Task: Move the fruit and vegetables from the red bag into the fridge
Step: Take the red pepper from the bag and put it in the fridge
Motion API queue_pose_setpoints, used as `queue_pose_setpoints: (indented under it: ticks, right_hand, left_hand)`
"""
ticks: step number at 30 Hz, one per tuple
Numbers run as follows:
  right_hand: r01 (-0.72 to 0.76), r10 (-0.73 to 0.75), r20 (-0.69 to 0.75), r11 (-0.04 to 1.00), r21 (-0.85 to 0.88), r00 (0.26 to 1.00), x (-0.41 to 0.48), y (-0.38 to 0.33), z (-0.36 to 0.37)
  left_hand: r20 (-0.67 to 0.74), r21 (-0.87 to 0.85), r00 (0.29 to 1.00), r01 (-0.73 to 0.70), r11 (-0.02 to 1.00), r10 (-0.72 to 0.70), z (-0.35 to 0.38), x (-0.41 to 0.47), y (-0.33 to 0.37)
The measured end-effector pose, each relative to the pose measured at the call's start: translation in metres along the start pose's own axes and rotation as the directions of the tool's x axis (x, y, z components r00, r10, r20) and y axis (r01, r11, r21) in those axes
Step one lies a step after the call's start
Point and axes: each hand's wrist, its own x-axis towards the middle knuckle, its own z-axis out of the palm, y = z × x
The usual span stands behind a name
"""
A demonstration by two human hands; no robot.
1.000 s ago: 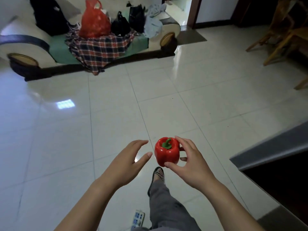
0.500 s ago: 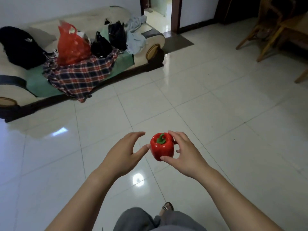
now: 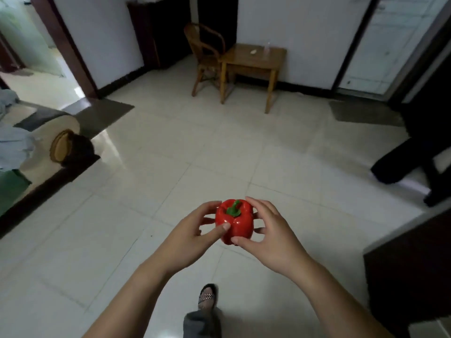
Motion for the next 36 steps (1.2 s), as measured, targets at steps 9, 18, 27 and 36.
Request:
queue_pose_setpoints:
  ticks: [9, 18, 27, 36]
  right_hand:
    - [-0.253, 0.243, -0.430, 0.967, 0.034, 0.869, 0.070, 0.038, -0.083]
    - [-0.412, 0.424, -0.761, 0.883, 0.226, 0.491, 0.029, 0.096, -0.179]
    - [-0.458, 0.470, -0.865, 0.817, 0.351, 0.175, -0.006, 0.174, -0.318]
    - [-0.440, 0.416, -0.903, 0.795, 0.418, -0.106, -0.051, 0.222, -0.436]
  left_hand:
    - [0.462, 0.018, 0.848, -0.300, 0.954, 0.258, 0.031, 0.196, 0.069]
    - [0.811, -0.048, 0.479, -0.518, 0.854, 0.337, 0.184, 0.288, 0.158]
    - [0.905, -0.143, 0.208, -0.672, 0.727, 0.371, 0.366, 0.345, 0.272]
    - [0.916, -0.301, 0.018, -0.629, 0.716, 0.401, 0.510, 0.358, 0.370]
